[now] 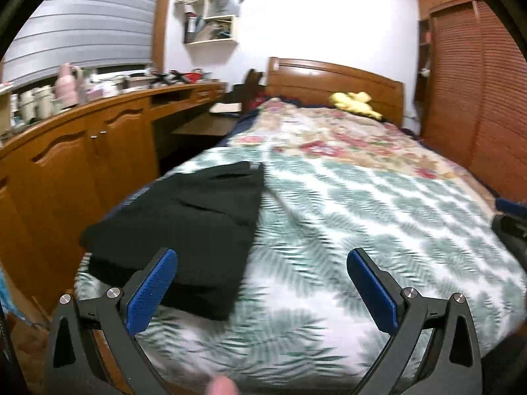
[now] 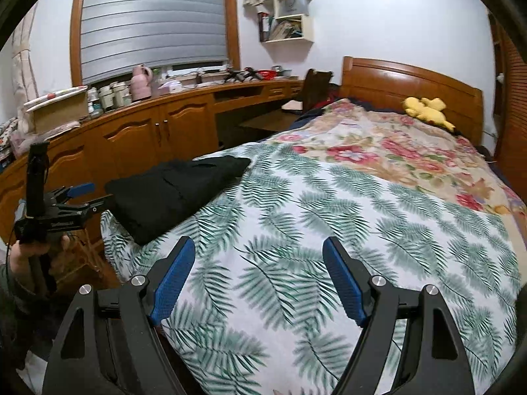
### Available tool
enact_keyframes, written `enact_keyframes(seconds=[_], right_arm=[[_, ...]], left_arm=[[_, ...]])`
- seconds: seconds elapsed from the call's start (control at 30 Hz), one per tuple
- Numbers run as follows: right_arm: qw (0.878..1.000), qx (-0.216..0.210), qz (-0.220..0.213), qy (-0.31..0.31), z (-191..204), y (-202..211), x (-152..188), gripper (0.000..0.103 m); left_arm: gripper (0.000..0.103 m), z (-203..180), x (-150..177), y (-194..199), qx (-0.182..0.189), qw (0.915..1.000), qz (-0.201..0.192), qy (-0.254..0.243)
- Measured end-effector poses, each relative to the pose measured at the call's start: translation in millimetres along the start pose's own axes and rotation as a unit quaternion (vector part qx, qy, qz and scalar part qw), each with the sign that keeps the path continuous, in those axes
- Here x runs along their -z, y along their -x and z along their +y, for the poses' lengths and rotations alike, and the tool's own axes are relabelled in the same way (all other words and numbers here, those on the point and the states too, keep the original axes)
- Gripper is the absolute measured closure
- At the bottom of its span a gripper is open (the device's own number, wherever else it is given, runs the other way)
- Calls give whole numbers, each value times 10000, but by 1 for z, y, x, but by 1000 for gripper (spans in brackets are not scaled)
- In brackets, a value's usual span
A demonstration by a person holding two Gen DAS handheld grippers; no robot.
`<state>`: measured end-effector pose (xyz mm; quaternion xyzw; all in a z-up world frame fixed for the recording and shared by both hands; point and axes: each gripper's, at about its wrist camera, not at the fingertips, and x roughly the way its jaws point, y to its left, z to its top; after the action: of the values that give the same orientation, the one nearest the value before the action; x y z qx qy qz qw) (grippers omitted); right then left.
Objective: Fold large clothes
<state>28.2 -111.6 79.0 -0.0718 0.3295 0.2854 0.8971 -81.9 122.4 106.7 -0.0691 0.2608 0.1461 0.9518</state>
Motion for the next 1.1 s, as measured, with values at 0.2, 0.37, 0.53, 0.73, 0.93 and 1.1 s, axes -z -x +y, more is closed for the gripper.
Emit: enact_keyframes(seconds=[0.2,0.37,0.53,0.73,0.93,1.1], right_arm=[[9991,372,-15,-204,-23,25,26,23],[9972,610,7,-441,-45,42,49,23],[9932,967,-60,-652,-64,67,67,23],[9862,1297,-300,-986,-80,111,75,23],[9785,1593,-657,-1134,-84,158,70,23],[9732,1792,-880,-1141,-79,183,60,23]], left_arm=[[1,-60,4,2,317,9988,44,-380],[1,-101,3,3,655,9957,98,-644],[1,-146,-5,9,911,9922,41,-851],[1,-181,-7,31,1175,9885,-140,-940],[1,-203,-14,68,1344,9856,-374,-954],[1,-208,-14,96,1403,9841,-555,-934]])
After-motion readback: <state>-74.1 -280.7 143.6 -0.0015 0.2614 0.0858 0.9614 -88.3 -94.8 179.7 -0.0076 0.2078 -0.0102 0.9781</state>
